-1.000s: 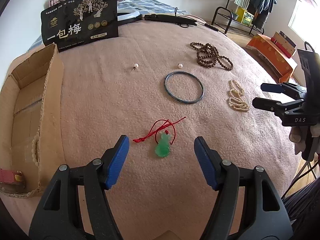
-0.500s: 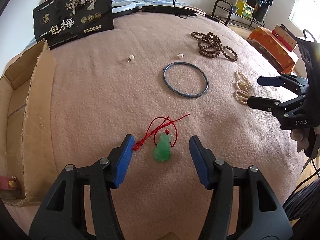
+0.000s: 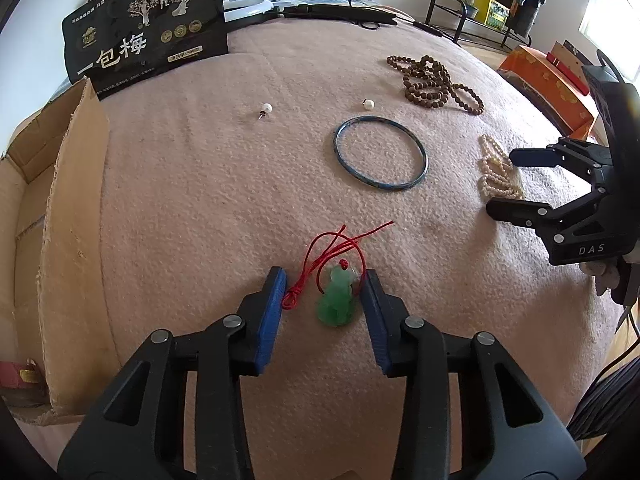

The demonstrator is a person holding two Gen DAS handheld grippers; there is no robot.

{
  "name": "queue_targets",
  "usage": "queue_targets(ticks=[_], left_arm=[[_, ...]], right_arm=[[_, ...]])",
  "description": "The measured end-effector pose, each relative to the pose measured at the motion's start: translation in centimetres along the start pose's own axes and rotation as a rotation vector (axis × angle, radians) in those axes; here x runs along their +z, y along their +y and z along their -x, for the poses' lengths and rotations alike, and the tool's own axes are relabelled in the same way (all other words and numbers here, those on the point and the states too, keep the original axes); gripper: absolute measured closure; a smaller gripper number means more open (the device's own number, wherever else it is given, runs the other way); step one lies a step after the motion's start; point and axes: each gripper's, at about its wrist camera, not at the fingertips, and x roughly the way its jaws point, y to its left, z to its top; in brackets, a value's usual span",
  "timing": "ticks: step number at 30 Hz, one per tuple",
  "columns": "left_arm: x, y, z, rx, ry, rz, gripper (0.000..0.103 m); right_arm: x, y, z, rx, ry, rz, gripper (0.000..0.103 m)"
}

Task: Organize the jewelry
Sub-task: 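Grasp green jade pendant with left gripper while right gripper grasps pearl necklace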

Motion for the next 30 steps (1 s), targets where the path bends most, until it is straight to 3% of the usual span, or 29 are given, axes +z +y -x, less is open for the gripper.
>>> queue_targets(ticks=[2, 7, 13, 16, 30], left_arm=[[0.1, 0.1, 0.0, 0.002, -0.002, 0.004, 0.072], [0.1, 0.4, 0.0, 0.006, -0.007, 0.009, 0.086], [0.2, 0.5, 0.1, -0.001, -0.011, 0.018, 0.090], [0.2, 0.6, 0.3, -0.006, -0.016, 0.028, 0.090], [0.5, 1.1, 2.3, -0.007, -0.068, 0.055, 0.091]], right_arm=[[0.1, 0.0, -0.1, -0.008, 0.003, 0.002, 0.023], [0.7, -0.3, 0.0, -0.001, 0.012, -0.007, 0.062], [0.7, -0.6, 0.2, -0.002, 0.019, -0.004, 0.088], [0.7, -0.8, 0.3, -0.008, 0.019, -0.015, 0.094], [1.4, -1.5, 2.7, -0.017, -0.036, -0.053, 0.102]])
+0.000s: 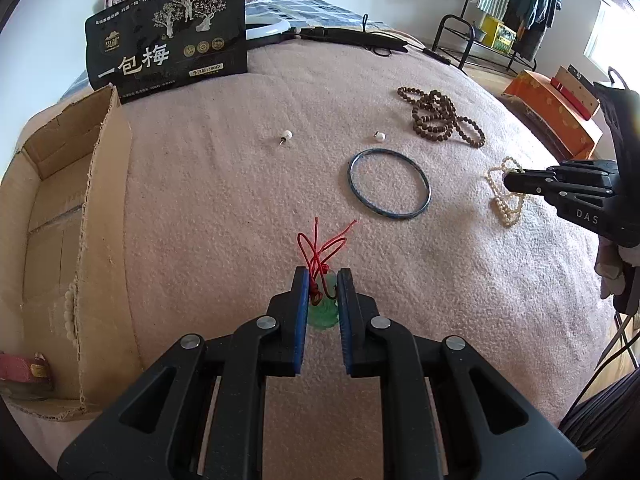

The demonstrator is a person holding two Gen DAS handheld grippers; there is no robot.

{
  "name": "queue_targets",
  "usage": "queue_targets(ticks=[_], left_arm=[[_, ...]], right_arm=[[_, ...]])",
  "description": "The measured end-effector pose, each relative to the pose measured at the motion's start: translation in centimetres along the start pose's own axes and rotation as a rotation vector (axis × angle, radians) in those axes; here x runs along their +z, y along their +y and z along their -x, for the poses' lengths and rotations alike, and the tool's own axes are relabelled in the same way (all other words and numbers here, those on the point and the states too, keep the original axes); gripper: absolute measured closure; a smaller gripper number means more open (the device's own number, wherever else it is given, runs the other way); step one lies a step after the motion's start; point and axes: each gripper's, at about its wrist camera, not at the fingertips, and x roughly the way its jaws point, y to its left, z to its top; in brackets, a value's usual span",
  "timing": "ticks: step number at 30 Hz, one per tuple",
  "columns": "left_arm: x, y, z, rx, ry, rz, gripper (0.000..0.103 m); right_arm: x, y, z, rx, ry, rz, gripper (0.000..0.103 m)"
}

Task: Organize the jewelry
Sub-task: 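Grasp green jade pendant with left gripper while right gripper grasps pearl necklace, then carry pendant in left gripper while right gripper carries pearl necklace over box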

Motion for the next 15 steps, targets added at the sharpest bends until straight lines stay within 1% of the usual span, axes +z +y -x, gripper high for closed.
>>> queue_targets(ticks=[6, 15], left_arm=[[0.4, 0.2, 1.2, -0.003, -0.030, 0.011, 0.091], [1.1, 1.0, 3.5, -0.009, -0.081, 0.040, 0.091]], right_arm=[[0.6, -0.1, 1.3, 0.006, -0.033, -0.019, 0.102], [2.3, 0.0, 4.6, 0.024, -0.119, -0.049, 0.102]])
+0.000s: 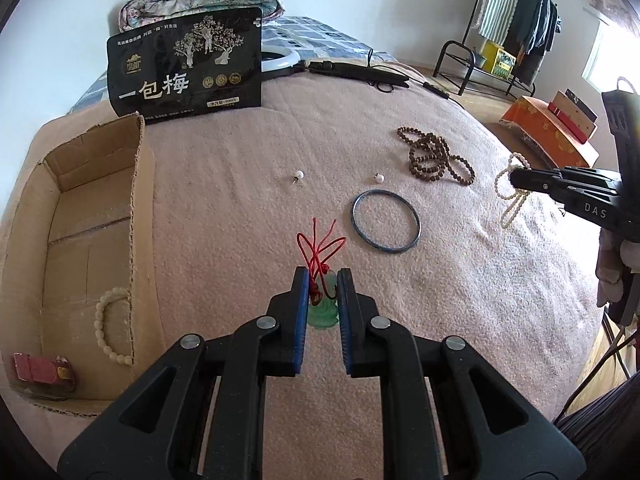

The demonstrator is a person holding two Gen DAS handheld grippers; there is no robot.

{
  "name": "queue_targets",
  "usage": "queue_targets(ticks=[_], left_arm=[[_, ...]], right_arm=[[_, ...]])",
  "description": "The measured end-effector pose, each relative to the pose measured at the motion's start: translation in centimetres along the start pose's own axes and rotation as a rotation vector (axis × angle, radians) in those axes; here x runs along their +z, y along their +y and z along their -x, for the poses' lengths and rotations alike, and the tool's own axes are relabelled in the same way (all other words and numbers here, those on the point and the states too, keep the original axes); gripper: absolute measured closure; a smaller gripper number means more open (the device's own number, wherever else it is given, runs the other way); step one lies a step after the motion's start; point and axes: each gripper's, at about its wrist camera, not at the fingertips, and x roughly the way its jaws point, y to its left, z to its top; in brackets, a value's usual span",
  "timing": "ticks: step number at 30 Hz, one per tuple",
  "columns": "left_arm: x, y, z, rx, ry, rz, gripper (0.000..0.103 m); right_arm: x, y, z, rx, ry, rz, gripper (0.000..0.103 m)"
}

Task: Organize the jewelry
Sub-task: 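Carry pendant in left gripper while right gripper carries pearl necklace over box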

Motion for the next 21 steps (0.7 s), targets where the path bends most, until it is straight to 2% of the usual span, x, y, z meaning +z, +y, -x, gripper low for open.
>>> queue_targets(ticks=[7, 21], left_arm=[[1.1, 1.7, 2.0, 0.011, -0.042, 0.040, 0.091], [3.9, 9.9, 7.3, 0.086, -0.143, 0.167, 0.091]], right_arm=[[2.4, 1.4, 1.8, 0.029, -0.067, -0.014, 0.102], [7.5, 8.6, 2.6, 0.129, -0.153, 0.032, 0.102]])
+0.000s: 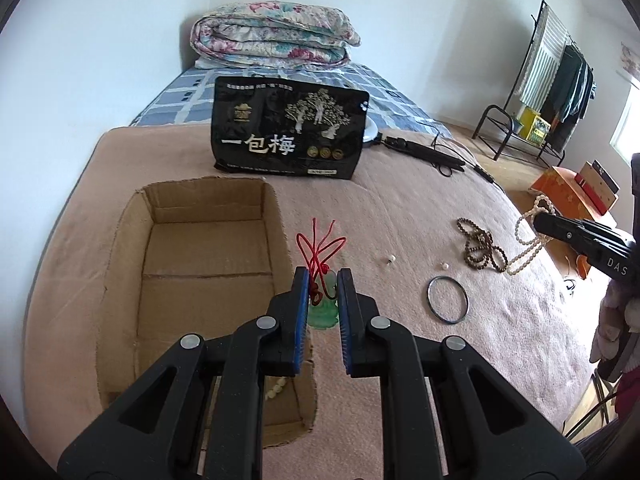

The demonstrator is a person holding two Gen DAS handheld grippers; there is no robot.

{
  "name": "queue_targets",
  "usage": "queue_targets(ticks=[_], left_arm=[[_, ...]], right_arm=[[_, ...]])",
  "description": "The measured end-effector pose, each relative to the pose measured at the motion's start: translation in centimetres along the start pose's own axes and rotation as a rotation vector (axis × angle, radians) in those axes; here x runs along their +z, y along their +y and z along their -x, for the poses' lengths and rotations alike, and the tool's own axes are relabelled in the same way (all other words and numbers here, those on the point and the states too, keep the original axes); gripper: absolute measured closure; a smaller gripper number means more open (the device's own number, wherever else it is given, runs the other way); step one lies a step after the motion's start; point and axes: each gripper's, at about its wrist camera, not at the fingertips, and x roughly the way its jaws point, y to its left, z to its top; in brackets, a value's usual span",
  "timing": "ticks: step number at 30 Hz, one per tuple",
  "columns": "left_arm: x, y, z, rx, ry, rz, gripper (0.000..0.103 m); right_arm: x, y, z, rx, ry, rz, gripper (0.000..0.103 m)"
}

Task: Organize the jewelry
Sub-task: 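Carry pendant in left gripper while right gripper carries pearl necklace over box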

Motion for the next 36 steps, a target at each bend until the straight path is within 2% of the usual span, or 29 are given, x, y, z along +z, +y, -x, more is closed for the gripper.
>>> queue_targets(ticks=[9, 15, 36], left_arm=[[0.4, 5.2, 1.7, 0.071, -0.017, 0.013, 0.091], [-0.2, 8.1, 1.9, 0.083, -0.008, 0.056, 0.091], [-1.7, 10.3, 0.8, 0.064, 0.039, 0.093, 0.091]], right_arm=[[2.8, 5.2, -3.3, 0.068, -0.010, 0.034, 0.102], [3.8, 7.7, -5.9, 0.098, 0.001, 0.050, 0.102], [5.8, 15.7, -13.8, 0.232, 0.033, 0.058, 0.102]])
